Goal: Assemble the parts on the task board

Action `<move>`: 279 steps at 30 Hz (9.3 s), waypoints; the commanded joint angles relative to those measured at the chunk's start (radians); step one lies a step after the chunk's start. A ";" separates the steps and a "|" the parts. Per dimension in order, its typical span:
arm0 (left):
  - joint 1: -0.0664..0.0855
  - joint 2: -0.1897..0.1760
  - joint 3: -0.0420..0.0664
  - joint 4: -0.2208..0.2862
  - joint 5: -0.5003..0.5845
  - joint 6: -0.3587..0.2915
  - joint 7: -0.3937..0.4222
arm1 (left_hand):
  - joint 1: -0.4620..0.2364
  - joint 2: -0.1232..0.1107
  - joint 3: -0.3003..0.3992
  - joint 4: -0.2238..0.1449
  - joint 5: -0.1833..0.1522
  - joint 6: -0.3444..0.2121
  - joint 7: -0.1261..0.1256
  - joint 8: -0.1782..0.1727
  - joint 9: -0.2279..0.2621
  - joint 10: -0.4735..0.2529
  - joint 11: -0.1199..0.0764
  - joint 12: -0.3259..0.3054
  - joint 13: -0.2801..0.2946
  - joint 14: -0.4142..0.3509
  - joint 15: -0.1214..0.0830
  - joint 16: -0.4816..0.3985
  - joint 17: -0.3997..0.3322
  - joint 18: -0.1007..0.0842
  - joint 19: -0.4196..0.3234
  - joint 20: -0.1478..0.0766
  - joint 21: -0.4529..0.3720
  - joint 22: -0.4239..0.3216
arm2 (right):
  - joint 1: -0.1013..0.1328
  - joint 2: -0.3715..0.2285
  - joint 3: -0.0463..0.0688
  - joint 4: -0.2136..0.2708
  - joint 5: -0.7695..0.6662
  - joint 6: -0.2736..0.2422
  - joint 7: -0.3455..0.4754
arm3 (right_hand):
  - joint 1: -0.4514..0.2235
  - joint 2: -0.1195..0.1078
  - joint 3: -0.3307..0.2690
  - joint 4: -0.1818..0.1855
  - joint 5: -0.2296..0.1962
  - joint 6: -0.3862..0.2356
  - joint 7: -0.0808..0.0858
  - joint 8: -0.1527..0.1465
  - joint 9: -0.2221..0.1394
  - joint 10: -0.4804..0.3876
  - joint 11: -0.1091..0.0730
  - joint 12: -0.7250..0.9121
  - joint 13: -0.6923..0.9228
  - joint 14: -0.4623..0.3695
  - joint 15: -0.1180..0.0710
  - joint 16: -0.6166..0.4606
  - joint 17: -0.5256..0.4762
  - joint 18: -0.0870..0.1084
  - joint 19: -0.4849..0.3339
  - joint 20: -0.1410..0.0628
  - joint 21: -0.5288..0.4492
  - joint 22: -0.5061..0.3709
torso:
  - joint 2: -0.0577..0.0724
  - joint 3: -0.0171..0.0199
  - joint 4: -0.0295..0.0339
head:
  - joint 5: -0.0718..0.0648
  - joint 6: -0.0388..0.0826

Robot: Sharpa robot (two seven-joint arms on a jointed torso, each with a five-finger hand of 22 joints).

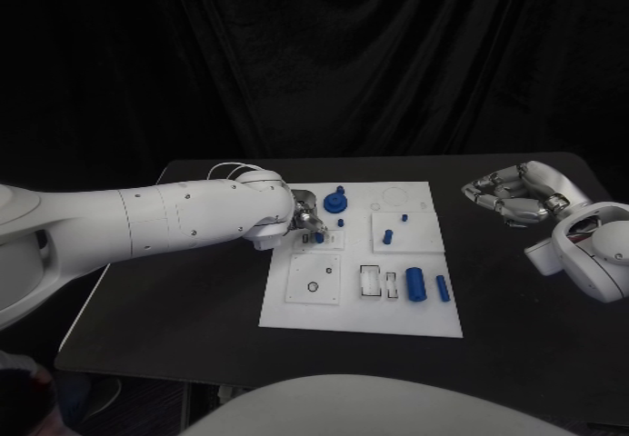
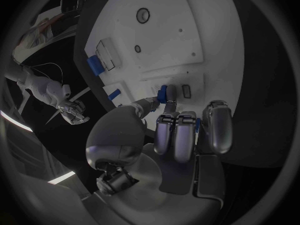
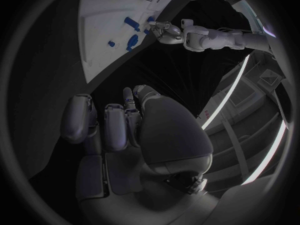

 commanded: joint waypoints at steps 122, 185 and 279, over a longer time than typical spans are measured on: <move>-0.108 -0.115 -0.005 0.099 0.004 -0.348 0.179 | -0.013 -0.016 -0.078 0.077 -0.162 0.008 0.001 -0.066 0.010 0.107 0.008 0.004 0.263 0.104 0.004 -0.005 0.263 0.004 -0.006 0.002 -0.027 0.017 | -0.012 -0.015 0.001 0.001 -0.019 0.008 -0.024 | 0.008 -0.006 -0.001 -0.007 0.009 0.001 0.003 -0.003 0.002 -0.009 0.003 -0.007 0.013 0.032 0.001 -0.006 0.031 0.018 -0.008 0.000 -0.010 0.121 | 0.000 0.0000 -0.0007 | -0.003 0.000; -0.053 -0.188 -0.004 0.153 0.084 -0.262 0.297 | 0.086 -0.028 -0.024 0.040 0.043 0.037 -0.006 -0.066 0.031 0.107 0.001 0.004 0.263 0.104 -0.002 -0.005 0.263 -0.001 0.007 -0.004 -0.023 0.043 | -0.014 -0.005 0.001 -0.007 -0.023 0.015 -0.042 | 0.010 -0.005 0.001 -0.008 0.011 0.003 0.002 -0.003 0.003 -0.010 0.003 -0.007 0.012 0.031 0.001 -0.007 0.030 0.018 -0.009 0.000 -0.012 0.120 | -0.001 0.0010 -0.0036 | -0.004 0.000; -0.027 -0.033 -0.005 -0.001 0.075 -0.044 0.064 | 0.065 -0.014 -0.061 0.115 -0.186 0.007 0.008 -0.108 0.016 0.107 0.014 0.004 0.263 0.104 0.008 -0.005 0.263 0.005 -0.009 0.005 -0.048 0.031 | -0.014 0.004 0.001 -0.010 -0.023 0.024 -0.054 | 0.014 -0.004 0.004 -0.011 0.014 0.000 0.003 -0.004 0.003 -0.011 0.003 -0.008 0.010 0.030 0.001 -0.010 0.027 0.020 -0.011 0.000 -0.022 0.117 | -0.001 -0.0001 -0.0015 | 0.001 0.000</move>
